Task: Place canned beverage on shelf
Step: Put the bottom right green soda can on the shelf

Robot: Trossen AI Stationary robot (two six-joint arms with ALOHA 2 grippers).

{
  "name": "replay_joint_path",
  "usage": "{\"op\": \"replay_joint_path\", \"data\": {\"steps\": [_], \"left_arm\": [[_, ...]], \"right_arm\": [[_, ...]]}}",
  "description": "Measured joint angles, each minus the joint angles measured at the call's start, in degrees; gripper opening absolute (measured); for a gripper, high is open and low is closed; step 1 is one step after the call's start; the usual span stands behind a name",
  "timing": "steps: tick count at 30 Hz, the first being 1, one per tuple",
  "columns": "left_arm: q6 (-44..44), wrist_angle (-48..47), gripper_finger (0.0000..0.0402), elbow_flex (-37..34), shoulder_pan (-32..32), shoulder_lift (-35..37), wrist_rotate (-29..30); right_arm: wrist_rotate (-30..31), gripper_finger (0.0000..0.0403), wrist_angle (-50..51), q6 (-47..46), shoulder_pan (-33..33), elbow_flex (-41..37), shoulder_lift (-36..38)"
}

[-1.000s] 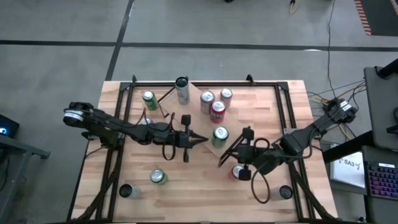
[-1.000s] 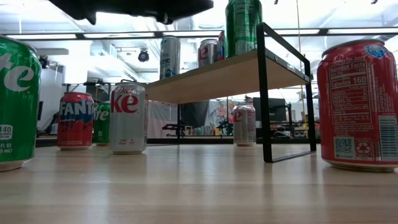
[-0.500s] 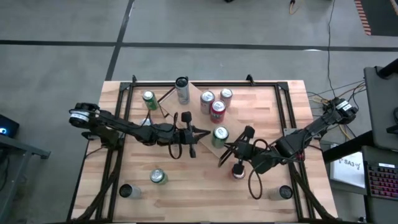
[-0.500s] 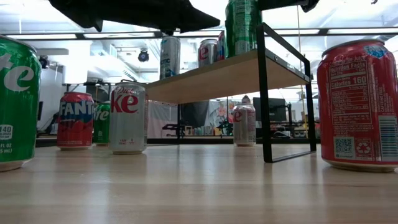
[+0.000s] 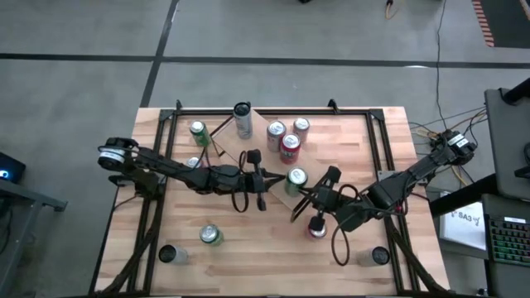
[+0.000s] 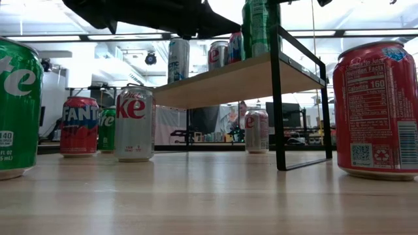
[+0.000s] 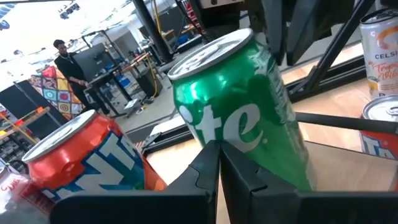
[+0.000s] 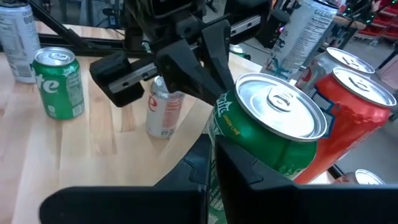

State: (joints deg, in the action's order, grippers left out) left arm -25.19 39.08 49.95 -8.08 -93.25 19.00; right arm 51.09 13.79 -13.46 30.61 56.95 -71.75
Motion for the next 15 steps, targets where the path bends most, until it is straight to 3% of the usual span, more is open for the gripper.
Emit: {"op": "replay_joint_path", "data": {"steps": [7,15], "left_arm": [[-0.12,-0.54,0.0,0.0,-0.44,0.47,-0.58],[0.21,-0.56,0.0,0.79,-0.76,0.52,-6.31]], "right_arm": [[0.47,0.0012,5.23,-3.8,0.0,0.0,1.32],[3.56,0.0012,11.44,-9.79,-0.02,0.0,3.11]]}}
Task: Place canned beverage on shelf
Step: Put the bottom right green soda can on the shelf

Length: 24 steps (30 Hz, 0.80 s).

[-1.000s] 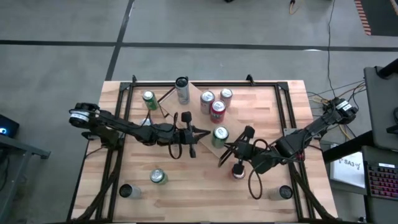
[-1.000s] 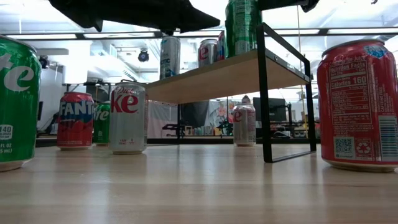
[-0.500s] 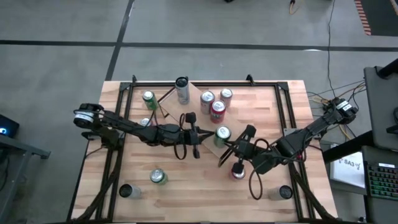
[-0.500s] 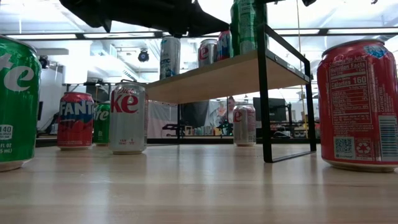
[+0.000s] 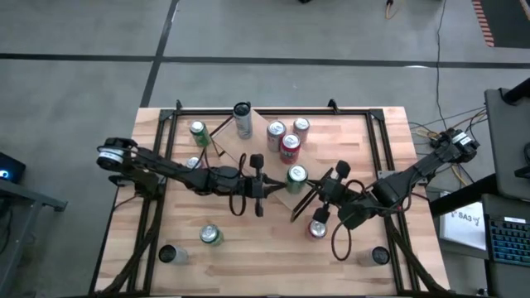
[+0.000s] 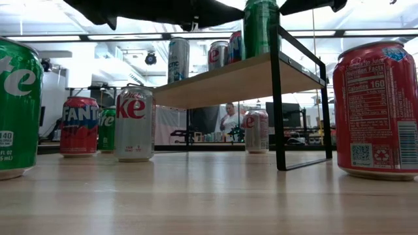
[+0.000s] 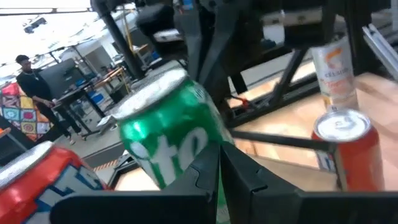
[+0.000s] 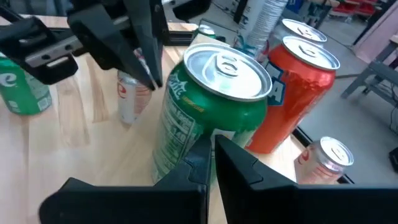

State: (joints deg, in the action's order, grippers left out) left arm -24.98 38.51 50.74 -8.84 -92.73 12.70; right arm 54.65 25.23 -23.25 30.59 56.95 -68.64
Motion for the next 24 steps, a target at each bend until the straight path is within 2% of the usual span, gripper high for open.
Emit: {"op": "replay_joint_path", "data": {"steps": [10,17,24], "left_arm": [[0.19,-5.37,0.0,-0.22,-0.11,3.4,0.3],[0.19,-5.63,0.0,-1.81,0.14,5.24,0.68],[0.14,-5.52,0.0,-2.03,0.66,5.0,6.35]], "right_arm": [[-0.62,0.0012,0.06,-4.38,0.02,0.0,0.04],[-2.59,0.0012,-0.74,-6.84,0.02,0.0,-0.25],[-2.06,0.0012,-2.0,-6.36,-0.24,0.0,-0.55]]}}
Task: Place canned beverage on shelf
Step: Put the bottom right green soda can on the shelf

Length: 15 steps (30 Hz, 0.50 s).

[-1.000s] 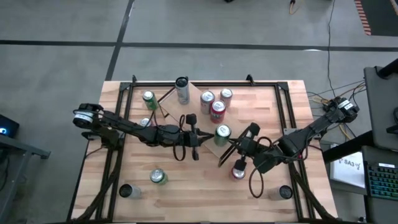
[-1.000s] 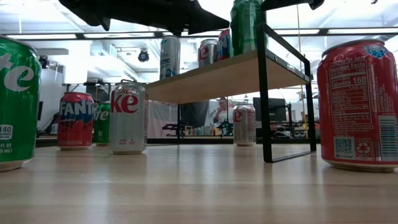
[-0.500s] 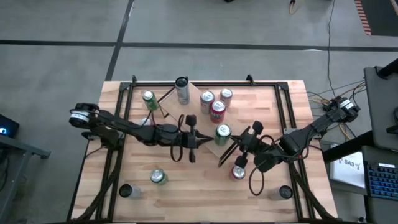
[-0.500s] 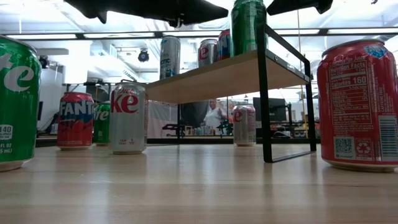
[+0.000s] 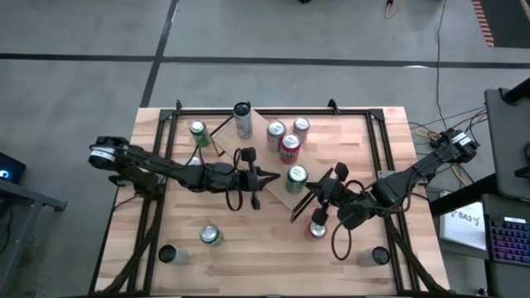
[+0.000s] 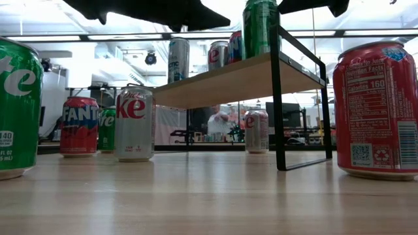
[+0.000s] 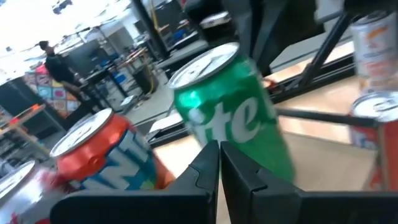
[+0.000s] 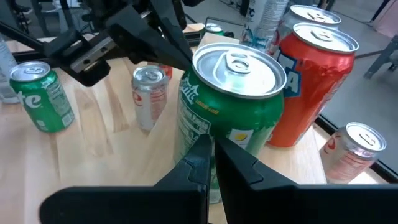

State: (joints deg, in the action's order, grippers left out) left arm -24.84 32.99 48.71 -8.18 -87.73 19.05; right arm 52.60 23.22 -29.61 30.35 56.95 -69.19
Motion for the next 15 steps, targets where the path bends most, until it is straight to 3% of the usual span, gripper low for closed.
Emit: {"op": "replay_joint_path", "data": {"steps": [15], "left_arm": [[0.3,5.25,0.0,0.0,0.43,-3.84,-0.32]], "right_arm": [[3.23,0.0012,0.91,1.2,-1.03,0.0,0.02]]}}
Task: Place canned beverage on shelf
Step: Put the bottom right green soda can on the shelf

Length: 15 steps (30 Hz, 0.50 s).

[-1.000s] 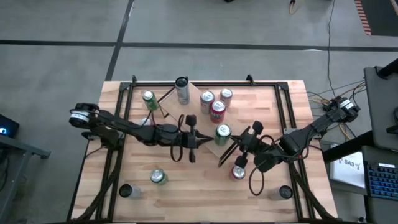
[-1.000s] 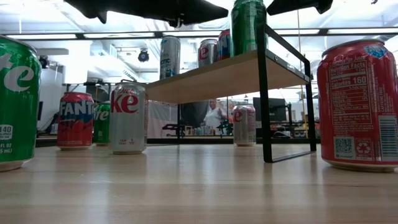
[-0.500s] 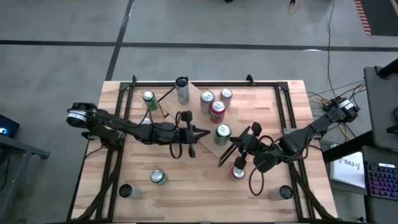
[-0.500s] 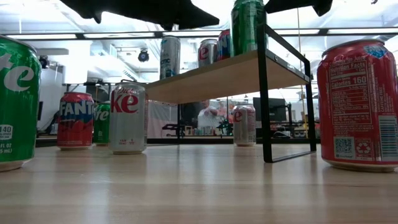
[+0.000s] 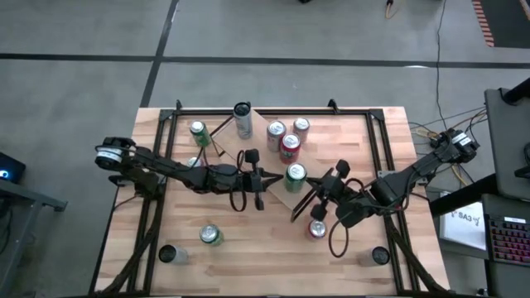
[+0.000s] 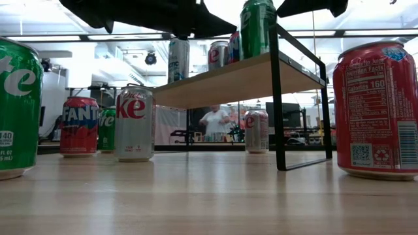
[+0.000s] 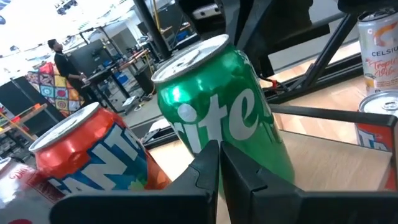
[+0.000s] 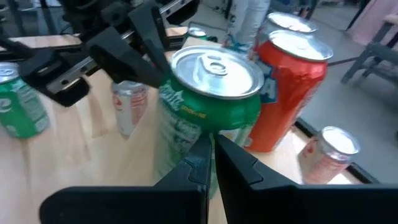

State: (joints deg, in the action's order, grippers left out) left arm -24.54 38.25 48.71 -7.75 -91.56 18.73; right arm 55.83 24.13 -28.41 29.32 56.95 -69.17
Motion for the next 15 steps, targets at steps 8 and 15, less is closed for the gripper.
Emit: {"op": "replay_joint_path", "data": {"steps": [8,15], "left_arm": [[0.07,1.67,0.0,0.0,-0.02,-0.01,-2.19],[0.03,1.67,0.0,0.0,-0.02,-0.01,-2.83]], "right_arm": [[1.83,0.0012,1.22,-0.01,0.0,0.03,0.36],[1.25,0.0012,3.07,-0.03,0.04,4.74,0.49]]}}
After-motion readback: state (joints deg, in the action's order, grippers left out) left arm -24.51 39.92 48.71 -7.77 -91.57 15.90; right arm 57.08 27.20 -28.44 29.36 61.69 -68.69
